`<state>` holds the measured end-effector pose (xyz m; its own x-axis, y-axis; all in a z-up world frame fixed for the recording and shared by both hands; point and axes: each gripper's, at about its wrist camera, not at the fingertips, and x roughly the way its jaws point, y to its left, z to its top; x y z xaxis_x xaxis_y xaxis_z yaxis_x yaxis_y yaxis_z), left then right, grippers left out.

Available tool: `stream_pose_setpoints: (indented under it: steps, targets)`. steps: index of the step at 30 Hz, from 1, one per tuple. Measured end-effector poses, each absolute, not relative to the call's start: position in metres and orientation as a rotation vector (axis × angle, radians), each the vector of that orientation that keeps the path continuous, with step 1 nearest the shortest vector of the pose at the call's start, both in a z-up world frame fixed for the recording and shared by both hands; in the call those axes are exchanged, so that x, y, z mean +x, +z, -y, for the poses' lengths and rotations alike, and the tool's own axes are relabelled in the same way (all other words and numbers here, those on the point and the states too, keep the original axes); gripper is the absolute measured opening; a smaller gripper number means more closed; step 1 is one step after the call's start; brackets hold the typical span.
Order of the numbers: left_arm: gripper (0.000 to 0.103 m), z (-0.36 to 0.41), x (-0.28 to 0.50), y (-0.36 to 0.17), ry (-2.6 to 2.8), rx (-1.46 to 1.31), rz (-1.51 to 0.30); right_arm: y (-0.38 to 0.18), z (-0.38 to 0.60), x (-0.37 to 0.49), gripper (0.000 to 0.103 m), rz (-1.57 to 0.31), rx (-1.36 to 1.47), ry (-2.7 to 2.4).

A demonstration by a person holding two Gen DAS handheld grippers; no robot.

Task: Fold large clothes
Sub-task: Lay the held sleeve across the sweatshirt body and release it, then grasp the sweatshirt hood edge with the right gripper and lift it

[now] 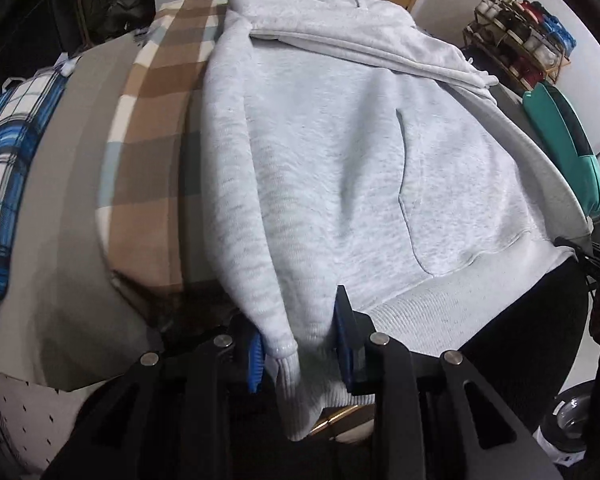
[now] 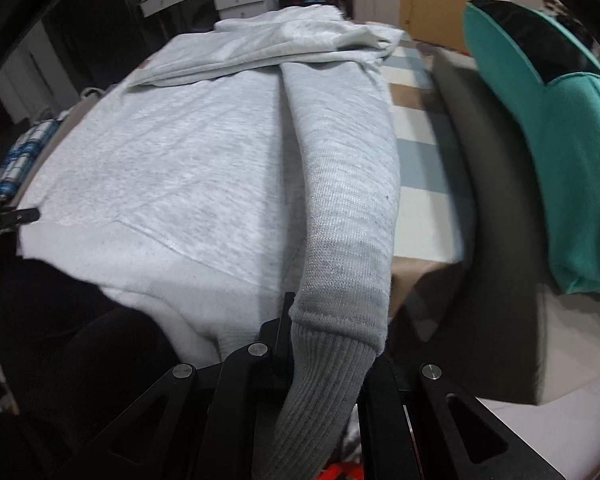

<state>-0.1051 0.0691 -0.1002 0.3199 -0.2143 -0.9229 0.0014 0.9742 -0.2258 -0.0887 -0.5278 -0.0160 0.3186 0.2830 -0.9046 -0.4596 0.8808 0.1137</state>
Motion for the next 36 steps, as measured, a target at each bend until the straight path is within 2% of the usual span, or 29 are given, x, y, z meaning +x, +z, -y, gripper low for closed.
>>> stream_pose_setpoints:
  steps: [1, 2, 3, 6, 7, 9, 10, 12, 14, 16, 18, 19, 24, 28, 29, 30, 31, 32, 33, 36]
  targets:
    - [0.029, -0.072, -0.105, -0.098, -0.156, -0.215, -1.249, -0.015, 0.527, -0.088, 0.011, -1.147, -0.175, 0.507]
    - [0.036, -0.073, -0.106, -0.096, -0.153, -0.225, -1.255, -0.015, 0.528, -0.086, 0.012, -1.151, -0.17, 0.513]
    - [0.043, -0.077, -0.108, -0.091, -0.143, -0.255, -1.252, -0.013, 0.53, -0.082, 0.019, -1.164, -0.149, 0.517]
    - [0.044, -0.089, -0.116, -0.071, -0.149, -0.328, -1.253, 0.0, 0.553, -0.074, 0.036, -1.157, -0.009, 0.544]
    - [0.045, -0.09, -0.118, -0.062, -0.147, -0.32, -1.239, 0.008, 0.561, -0.072, 0.037, -1.141, 0.032, 0.563]
    - [0.063, -0.084, -0.118, -0.039, -0.131, -0.235, -1.177, 0.03, 0.578, -0.07, 0.04, -1.074, 0.115, 0.59]
    - [0.066, -0.078, -0.114, -0.027, -0.131, -0.209, -1.141, 0.04, 0.583, -0.072, 0.043, -1.033, 0.149, 0.601]
    - [0.073, -0.07, -0.1, -0.01, -0.169, -0.207, -1.083, 0.063, 0.583, -0.072, 0.055, -0.938, 0.172, 0.617]
    - [0.08, -0.049, -0.068, 0.002, -0.221, -0.18, -1.025, 0.083, 0.565, -0.066, 0.06, -0.852, 0.151, 0.626]
    - [0.08, -0.032, -0.038, 0.003, -0.213, -0.138, -0.998, 0.106, 0.539, -0.056, 0.065, -0.761, 0.135, 0.654]
    - [0.08, 0.0, 0.013, -0.003, -0.231, -0.108, -0.998, 0.123, 0.514, -0.042, 0.079, -0.706, 0.131, 0.661]
    - [0.08, 0.009, 0.036, -0.007, -0.23, -0.121, -1.0, 0.132, 0.496, -0.027, 0.08, -0.681, 0.129, 0.668]
    - [0.08, 0.022, 0.127, -0.028, -0.165, -0.199, -1.001, 0.147, 0.404, 0.056, 0.083, -0.668, -0.051, 0.598]
    - [0.08, 0.008, 0.162, -0.064, -0.125, -0.262, -1.012, 0.093, 0.353, 0.142, 0.083, -0.83, -0.122, 0.513]
    - [0.08, 0.006, 0.173, -0.079, -0.112, -0.263, -1.022, 0.074, 0.342, 0.164, 0.077, -0.892, -0.138, 0.505]
    - [0.08, 0.0, 0.174, -0.085, -0.1, -0.26, -1.034, 0.051, 0.332, 0.186, 0.062, -0.949, -0.177, 0.478]
    - [0.08, -0.001, 0.18, -0.096, -0.078, -0.243, -1.053, 0.032, 0.328, 0.201, 0.054, -0.987, -0.22, 0.446]
    - [0.08, -0.001, 0.186, -0.103, -0.066, -0.22, -1.07, 0.016, 0.326, 0.212, 0.038, -1.013, -0.255, 0.408]
    - [0.08, -0.003, 0.192, -0.112, -0.075, -0.199, -1.095, -0.004, 0.325, 0.226, 0.033, -1.057, -0.288, 0.361]
    - [0.08, -0.014, 0.195, -0.129, -0.079, -0.203, -1.116, -0.052, 0.334, 0.243, 0.032, -1.206, -0.3, 0.32]
